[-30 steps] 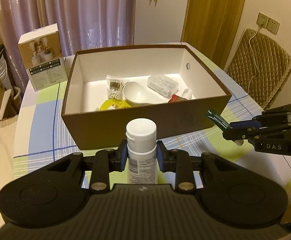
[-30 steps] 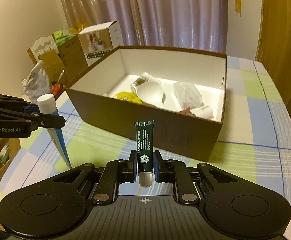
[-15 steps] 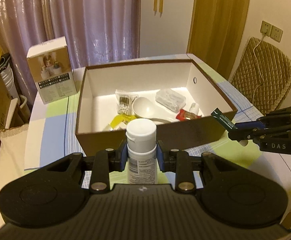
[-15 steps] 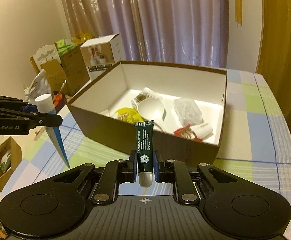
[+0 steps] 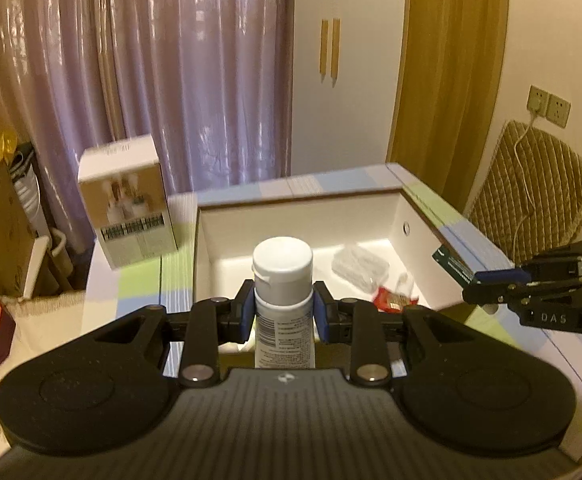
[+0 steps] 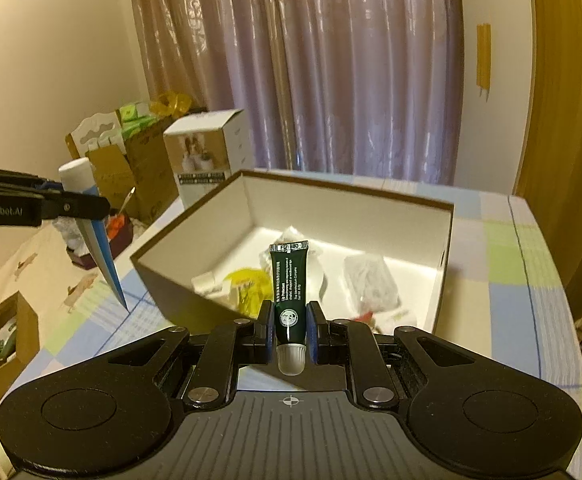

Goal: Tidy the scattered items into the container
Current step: 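Carry the white tube and green tube over the box with both tools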

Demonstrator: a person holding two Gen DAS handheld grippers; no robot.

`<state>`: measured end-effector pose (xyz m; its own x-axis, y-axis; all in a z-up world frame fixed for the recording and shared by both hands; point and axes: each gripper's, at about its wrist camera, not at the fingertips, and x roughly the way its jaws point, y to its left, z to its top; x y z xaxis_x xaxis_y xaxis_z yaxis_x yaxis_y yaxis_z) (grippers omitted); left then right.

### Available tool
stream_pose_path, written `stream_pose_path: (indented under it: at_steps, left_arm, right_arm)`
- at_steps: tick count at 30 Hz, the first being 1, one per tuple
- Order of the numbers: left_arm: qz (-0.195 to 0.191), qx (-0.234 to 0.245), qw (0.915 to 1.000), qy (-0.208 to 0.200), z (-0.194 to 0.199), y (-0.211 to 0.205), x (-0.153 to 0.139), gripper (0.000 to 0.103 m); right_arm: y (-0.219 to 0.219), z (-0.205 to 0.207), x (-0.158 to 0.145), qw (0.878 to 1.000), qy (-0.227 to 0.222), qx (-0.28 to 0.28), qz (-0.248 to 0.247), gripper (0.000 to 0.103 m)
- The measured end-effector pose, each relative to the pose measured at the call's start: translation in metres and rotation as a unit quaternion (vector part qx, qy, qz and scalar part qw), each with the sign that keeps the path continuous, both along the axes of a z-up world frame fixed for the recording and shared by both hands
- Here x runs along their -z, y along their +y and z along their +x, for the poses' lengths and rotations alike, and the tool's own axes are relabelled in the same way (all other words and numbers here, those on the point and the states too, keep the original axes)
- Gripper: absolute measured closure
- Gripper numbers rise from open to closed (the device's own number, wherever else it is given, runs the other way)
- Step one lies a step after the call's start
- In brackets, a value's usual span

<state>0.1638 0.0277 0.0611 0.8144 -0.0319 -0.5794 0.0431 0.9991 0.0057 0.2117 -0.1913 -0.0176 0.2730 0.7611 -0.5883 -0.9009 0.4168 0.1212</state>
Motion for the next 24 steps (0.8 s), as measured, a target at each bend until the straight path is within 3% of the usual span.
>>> stream_pose_path:
  at_steps: [10, 17, 24]
  left_arm:
    - [0.027, 0.007, 0.9993, -0.025, 0.058, 0.009, -0.007, 0.078]
    - [0.026, -0.016, 0.9992, 0.027, 0.117, 0.02, 0.026, 0.078]
    - [0.062, -0.014, 0.994, 0.089, 0.16, 0.019, 0.071, 0.078]
  right_arm:
    - [0.017, 0.033, -0.007, 1.0, -0.001, 0.018, 0.019, 0.085]
    - [0.028, 0.06, 0.005, 0.999, 0.018, 0.035, 0.008, 0.085]
    - [0.035, 0.08, 0.022, 0.998, 0.036, 0.048, -0.01, 0.085]
